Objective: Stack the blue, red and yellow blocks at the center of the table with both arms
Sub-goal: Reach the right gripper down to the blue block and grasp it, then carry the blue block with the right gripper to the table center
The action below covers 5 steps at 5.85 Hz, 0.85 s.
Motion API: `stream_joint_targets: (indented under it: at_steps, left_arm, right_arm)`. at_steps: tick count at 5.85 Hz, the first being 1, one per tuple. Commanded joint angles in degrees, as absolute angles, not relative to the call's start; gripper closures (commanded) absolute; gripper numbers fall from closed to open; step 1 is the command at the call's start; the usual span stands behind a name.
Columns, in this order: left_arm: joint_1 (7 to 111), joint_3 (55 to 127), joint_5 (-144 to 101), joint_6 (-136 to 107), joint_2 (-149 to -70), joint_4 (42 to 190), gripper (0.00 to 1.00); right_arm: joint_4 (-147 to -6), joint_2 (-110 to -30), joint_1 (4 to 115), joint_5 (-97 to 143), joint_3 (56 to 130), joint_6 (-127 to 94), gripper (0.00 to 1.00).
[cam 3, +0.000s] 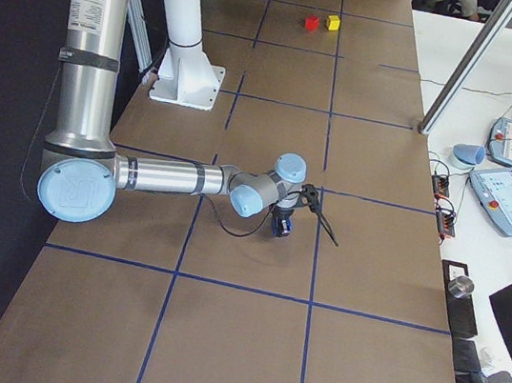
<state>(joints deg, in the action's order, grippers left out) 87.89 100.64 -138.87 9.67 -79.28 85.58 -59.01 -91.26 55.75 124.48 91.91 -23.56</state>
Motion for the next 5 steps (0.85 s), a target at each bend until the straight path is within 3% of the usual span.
stream_joint_targets:
  at_steps: [1, 4, 5]
  left_arm:
    - [87.9, 100.6, -138.9, 9.7, -79.3, 85.6, 0.0]
    - [87.9, 100.7, -138.9, 9.7, -79.3, 85.7, 0.0]
    - [87.9, 100.7, -138.9, 9.7, -79.4, 85.7, 0.0]
  right_arm:
    - [-63.4, -88.3, 55.6, 124.6, 98.0, -32.9, 0.93]
    - [-81.6, -63.7, 40.6, 116.7, 98.7, -59.4, 0.93]
    - [-87.2, -54.6, 36.0, 111.8, 95.0, -66.3, 0.93]
